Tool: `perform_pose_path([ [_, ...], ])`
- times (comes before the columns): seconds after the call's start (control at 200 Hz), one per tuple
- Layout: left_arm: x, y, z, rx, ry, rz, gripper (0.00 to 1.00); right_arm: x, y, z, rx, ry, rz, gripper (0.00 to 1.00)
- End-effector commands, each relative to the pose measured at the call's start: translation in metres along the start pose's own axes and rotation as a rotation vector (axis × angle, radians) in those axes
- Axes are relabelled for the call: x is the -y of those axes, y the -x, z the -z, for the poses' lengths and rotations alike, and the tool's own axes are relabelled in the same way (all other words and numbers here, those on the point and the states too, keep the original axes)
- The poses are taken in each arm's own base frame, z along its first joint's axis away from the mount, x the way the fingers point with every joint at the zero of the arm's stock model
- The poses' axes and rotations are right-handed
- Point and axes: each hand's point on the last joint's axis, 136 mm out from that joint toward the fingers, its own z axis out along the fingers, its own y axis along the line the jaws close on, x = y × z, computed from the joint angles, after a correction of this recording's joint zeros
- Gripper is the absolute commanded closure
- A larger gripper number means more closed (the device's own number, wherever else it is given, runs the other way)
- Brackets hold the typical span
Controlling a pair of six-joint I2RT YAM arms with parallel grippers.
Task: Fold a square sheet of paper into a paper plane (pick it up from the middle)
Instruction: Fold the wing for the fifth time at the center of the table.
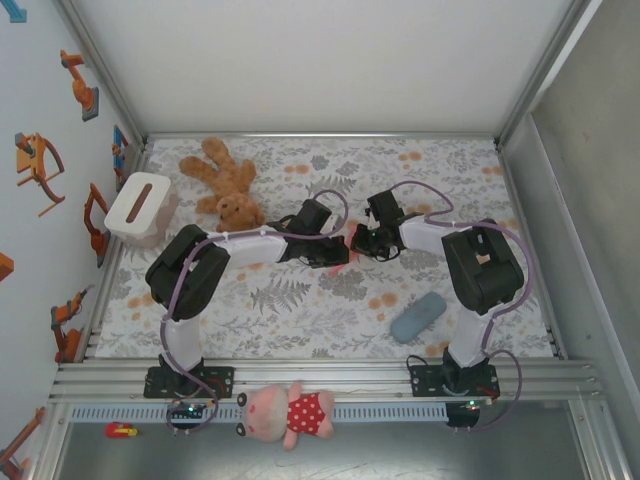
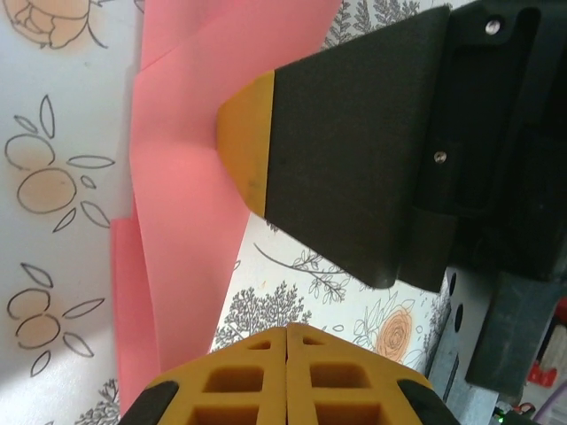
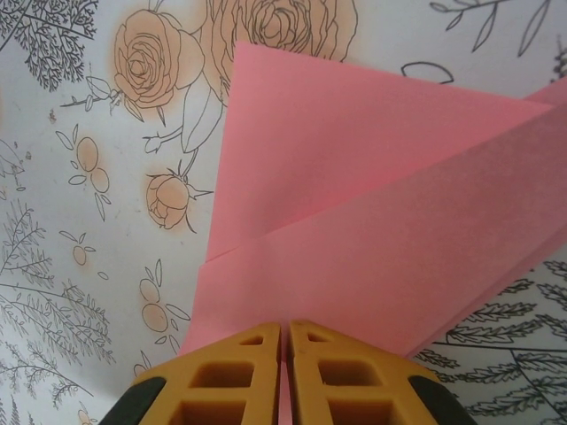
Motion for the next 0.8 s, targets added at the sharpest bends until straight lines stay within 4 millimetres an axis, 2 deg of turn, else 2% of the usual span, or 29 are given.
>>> perform_pose_path([
  [0.0, -0.002, -0.003, -0.005, -0.033, 0.013, -0.006, 0.94, 0.033, -0.018, -0.012, -0.067, -0.116, -0.055, 0.89],
  [0.431, -0.035, -0.01, -0.016, -0.044, 0.125, 0.019, 0.97, 0.038, -0.021, -0.014, -0.083, -0.136, -0.063, 0.89],
  [0.791, -0.046, -0.015, -0.018, -0.059, 0.149, 0.031, 0.99, 0.041, -0.022, -0.015, -0.09, -0.145, -0.064, 0.89],
])
